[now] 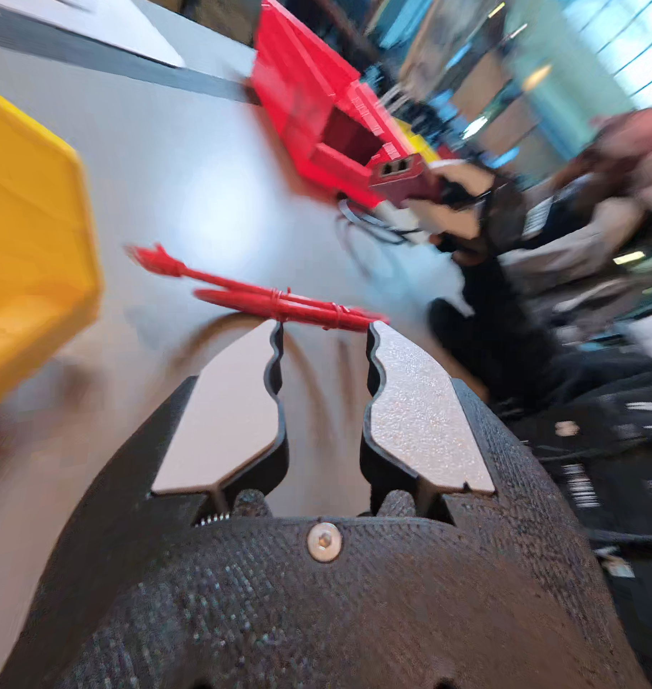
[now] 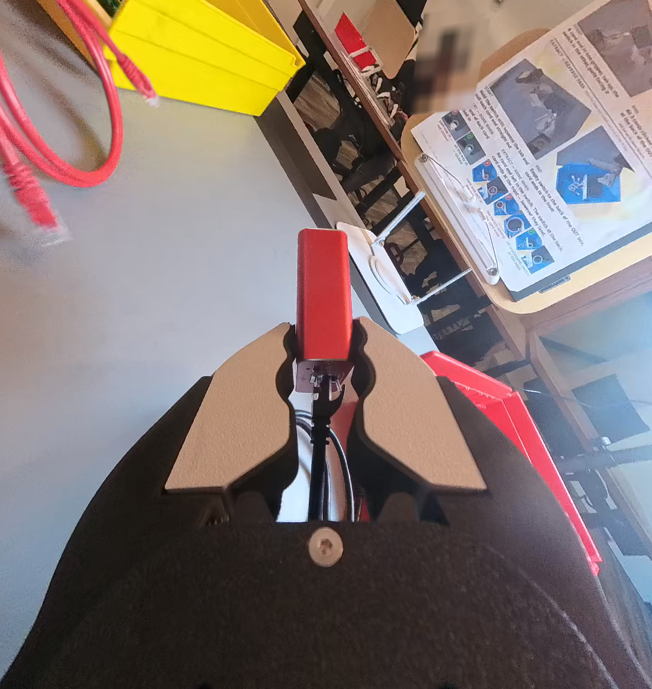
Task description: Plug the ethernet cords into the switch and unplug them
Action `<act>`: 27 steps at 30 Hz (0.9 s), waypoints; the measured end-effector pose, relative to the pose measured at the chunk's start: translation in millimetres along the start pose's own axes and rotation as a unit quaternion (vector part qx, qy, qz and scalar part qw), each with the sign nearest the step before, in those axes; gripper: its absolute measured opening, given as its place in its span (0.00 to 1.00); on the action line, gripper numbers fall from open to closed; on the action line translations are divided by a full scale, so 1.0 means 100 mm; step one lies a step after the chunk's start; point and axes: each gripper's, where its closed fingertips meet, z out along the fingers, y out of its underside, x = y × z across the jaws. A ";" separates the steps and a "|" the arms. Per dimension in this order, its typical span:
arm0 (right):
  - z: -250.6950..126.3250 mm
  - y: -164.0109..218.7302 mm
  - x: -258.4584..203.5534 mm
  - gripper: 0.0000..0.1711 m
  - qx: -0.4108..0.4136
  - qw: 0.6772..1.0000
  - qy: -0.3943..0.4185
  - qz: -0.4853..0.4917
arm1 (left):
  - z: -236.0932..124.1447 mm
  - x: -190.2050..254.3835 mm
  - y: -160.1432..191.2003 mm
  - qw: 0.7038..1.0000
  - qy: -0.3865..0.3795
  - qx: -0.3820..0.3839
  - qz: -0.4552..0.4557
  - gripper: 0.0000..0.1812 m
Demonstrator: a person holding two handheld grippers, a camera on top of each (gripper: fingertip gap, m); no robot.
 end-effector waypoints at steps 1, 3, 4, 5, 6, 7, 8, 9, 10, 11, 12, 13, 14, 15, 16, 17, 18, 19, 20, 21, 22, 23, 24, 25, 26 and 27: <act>0.01 -0.02 0.00 0.16 0.002 1.000 -0.002 -0.001 | -0.12 -0.08 -0.06 0.998 -0.052 -0.004 0.045 0.24; 0.02 -0.05 -0.01 0.16 0.007 1.000 -0.004 -0.003 | -0.29 -0.09 -0.20 0.985 -0.116 -0.008 0.129 0.23; 0.02 -0.06 -0.03 0.16 0.009 1.000 -0.006 -0.004 | -0.30 -0.02 -0.23 0.980 -0.121 -0.019 0.158 0.23; 0.02 -0.06 -0.04 0.16 0.010 1.000 -0.009 -0.006 | -0.27 0.07 -0.24 0.976 -0.115 -0.033 0.180 0.23; 0.03 -0.06 -0.05 0.16 0.009 1.000 -0.010 -0.008 | -0.20 0.17 -0.22 0.973 -0.098 -0.051 0.202 0.23; 0.03 -0.06 -0.07 0.16 0.007 1.000 -0.012 -0.009 | -0.11 0.26 -0.14 0.969 -0.075 -0.080 0.222 0.22; 0.03 -0.05 -0.08 0.16 0.005 1.000 -0.013 -0.011 | -0.01 0.32 -0.04 0.961 -0.054 -0.118 0.243 0.23; 0.02 -0.04 -0.09 0.16 0.004 1.000 -0.014 -0.011 | 0.09 0.37 0.07 0.951 -0.033 -0.151 0.268 0.23; 0.02 -0.03 -0.09 0.16 0.004 1.000 -0.015 -0.011 | 0.18 0.40 0.15 0.940 -0.016 -0.175 0.291 0.22; 0.01 -0.03 -0.10 0.16 0.004 1.000 -0.015 -0.010 | 0.27 0.43 0.26 0.931 0.004 -0.202 0.305 0.21; 0.00 -0.03 -0.09 0.16 0.005 1.000 -0.015 -0.008 | 0.34 0.45 0.37 0.921 0.023 -0.230 0.314 0.21; 0.00 -0.03 -0.09 0.16 0.006 1.000 -0.016 -0.006 | 0.42 0.46 0.46 0.910 0.034 -0.253 0.326 0.20; 0.00 -0.02 -0.09 0.16 0.007 1.000 -0.017 -0.004 | 0.50 0.45 0.56 0.900 0.041 -0.275 0.335 0.20; 0.00 -0.02 -0.10 0.16 0.007 1.000 -0.018 -0.003 | 0.57 0.45 0.65 0.892 0.047 -0.295 0.340 0.19; 0.01 -0.01 -0.10 0.16 0.006 1.000 -0.019 -0.004 | 0.62 0.45 0.73 0.884 0.054 -0.313 0.343 0.19; 0.01 -0.01 -0.11 0.16 0.005 1.000 -0.020 -0.005 | 0.67 0.46 0.81 0.877 0.059 -0.328 0.346 0.18; 0.01 0.00 -0.11 0.16 0.005 1.000 -0.021 -0.005 | 0.72 0.45 0.87 0.871 0.057 -0.337 0.354 0.18; 0.01 0.00 -0.12 0.16 0.004 1.000 -0.022 -0.006 | 0.75 0.43 0.92 0.864 0.049 -0.343 0.366 0.17; 0.00 0.01 -0.13 0.16 0.005 1.000 -0.024 -0.006 | 0.78 0.39 0.95 0.856 0.035 -0.349 0.379 0.16; 0.00 0.01 -0.13 0.16 0.006 1.000 -0.025 -0.005 | 0.79 0.34 0.97 0.850 0.022 -0.354 0.390 0.15; 0.00 0.01 -0.15 0.16 0.009 1.000 -0.029 -0.005 | 0.81 0.30 0.99 0.846 0.009 -0.355 0.399 0.14; 0.01 0.00 -0.17 0.16 0.014 0.999 -0.035 -0.006 | 0.82 0.26 1.00 0.842 -0.005 -0.354 0.407 0.13; 0.01 -0.01 -0.19 0.16 0.019 0.999 -0.041 -0.006 | 0.84 0.21 1.00 0.840 -0.018 -0.350 0.413 0.12; 0.01 -0.01 -0.22 0.16 0.022 0.999 -0.047 -0.009 | 0.85 0.21 0.99 0.842 -0.023 -0.341 0.417 0.10; 0.02 -0.02 -0.25 0.16 0.025 0.998 -0.054 -0.012 | 0.86 0.21 0.99 0.843 -0.023 -0.336 0.419 0.08; 0.02 -0.03 -0.28 0.16 0.026 0.998 -0.059 -0.015 | 0.87 0.21 1.00 0.844 -0.025 -0.332 0.420 0.07</act>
